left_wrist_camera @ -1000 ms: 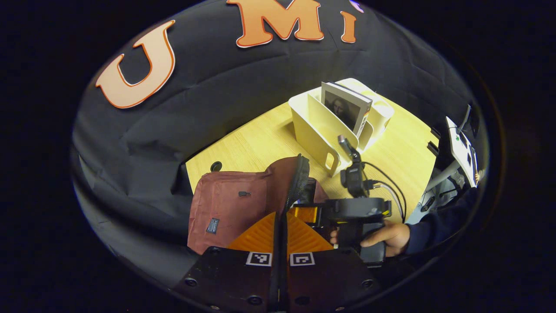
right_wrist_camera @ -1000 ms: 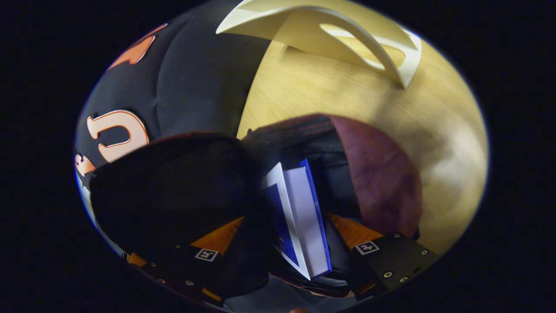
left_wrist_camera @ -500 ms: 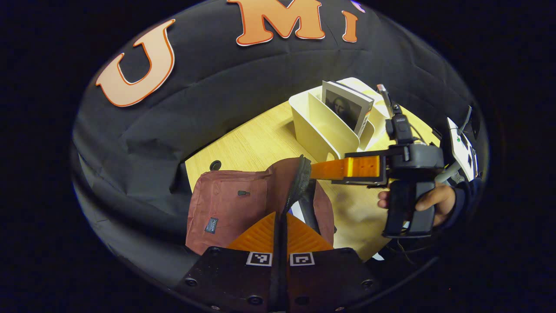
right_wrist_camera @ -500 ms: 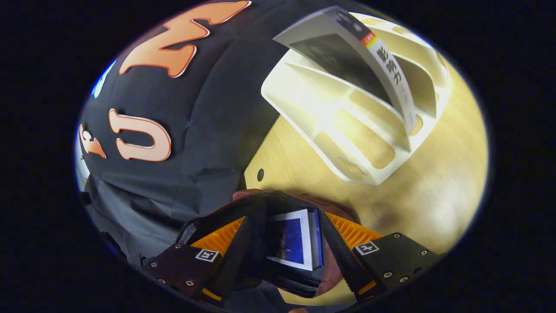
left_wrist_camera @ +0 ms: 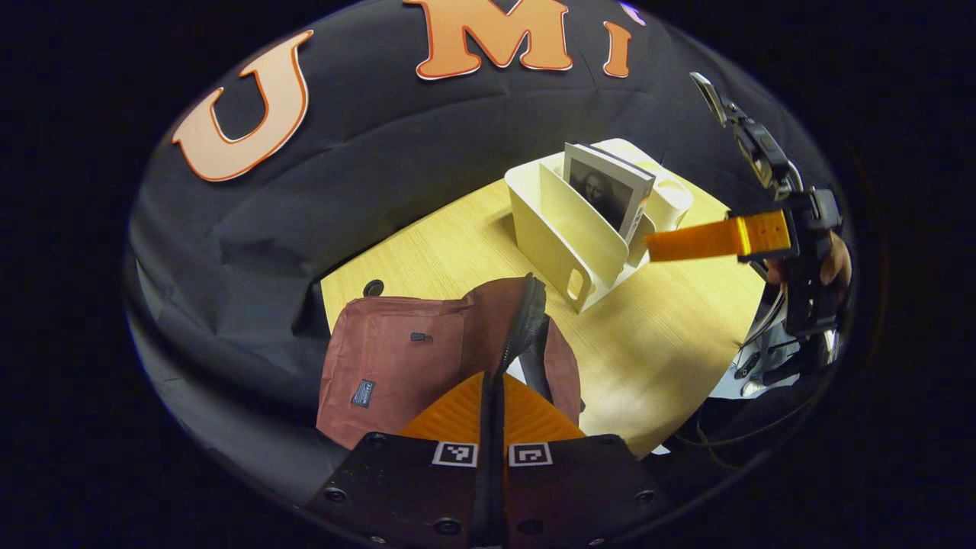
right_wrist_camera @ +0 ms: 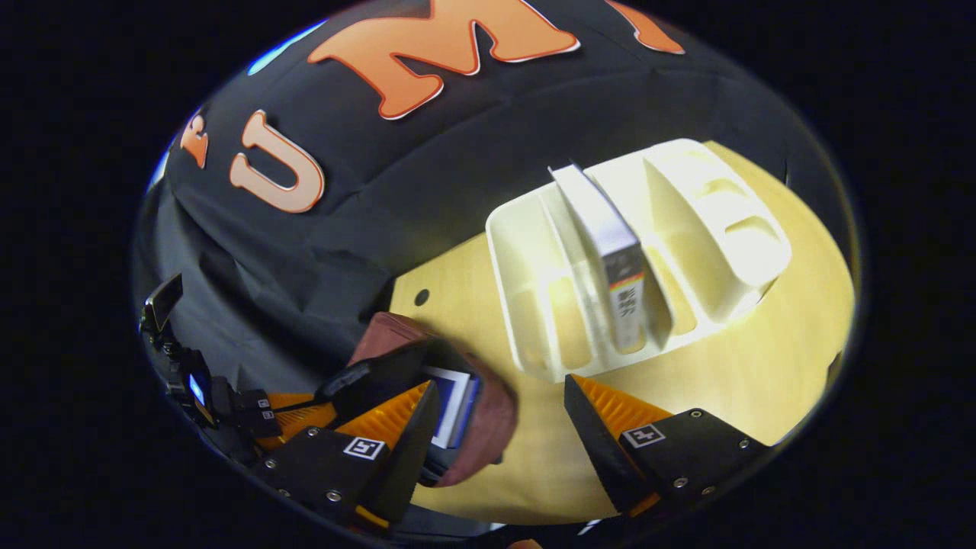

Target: Open the schoolbag, grab two books from the bookshelf and put them into the schoolbag.

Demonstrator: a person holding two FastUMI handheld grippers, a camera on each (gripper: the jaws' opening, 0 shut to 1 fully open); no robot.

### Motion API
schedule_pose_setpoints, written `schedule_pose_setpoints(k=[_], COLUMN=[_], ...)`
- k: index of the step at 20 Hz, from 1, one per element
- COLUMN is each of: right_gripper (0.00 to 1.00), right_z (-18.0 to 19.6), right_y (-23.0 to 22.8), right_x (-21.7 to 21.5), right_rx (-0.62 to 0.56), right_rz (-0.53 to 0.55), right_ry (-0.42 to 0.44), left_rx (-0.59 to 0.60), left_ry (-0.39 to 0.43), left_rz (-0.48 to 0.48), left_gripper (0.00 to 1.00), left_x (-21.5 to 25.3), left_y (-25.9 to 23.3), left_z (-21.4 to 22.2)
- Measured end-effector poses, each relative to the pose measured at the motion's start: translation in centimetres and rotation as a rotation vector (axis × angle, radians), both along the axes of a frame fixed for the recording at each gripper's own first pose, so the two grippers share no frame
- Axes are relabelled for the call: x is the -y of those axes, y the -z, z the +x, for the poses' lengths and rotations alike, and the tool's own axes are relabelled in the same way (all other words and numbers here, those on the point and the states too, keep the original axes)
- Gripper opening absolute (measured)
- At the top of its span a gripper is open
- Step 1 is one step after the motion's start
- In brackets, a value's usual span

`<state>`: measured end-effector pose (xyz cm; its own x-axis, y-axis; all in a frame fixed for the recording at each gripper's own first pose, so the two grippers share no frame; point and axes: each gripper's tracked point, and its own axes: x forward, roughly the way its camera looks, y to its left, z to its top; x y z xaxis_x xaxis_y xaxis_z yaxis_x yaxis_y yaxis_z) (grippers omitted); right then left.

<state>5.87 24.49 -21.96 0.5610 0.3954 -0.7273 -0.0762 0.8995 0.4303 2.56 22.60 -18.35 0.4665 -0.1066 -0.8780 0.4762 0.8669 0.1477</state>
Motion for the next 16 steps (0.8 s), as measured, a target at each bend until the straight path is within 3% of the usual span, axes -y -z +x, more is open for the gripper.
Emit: schedule_pose_setpoints(k=[11,16], right_gripper=[0.98,0.97], right_z=[7.6,10.9], right_y=[-3.1,-1.9], right_x=[5.3,5.3], right_rx=[-0.051,-0.133], right_rz=[-0.340,-0.368], right_ry=[-0.180,-0.215], left_rx=[-0.001,-0.008], left_ry=[-0.029,-0.045], left_rz=[-0.023,-0.033], left_gripper=[0.01,0.01], left_x=[0.2,0.1], left_y=[0.4,0.7], left_z=[-0.3,-0.2])
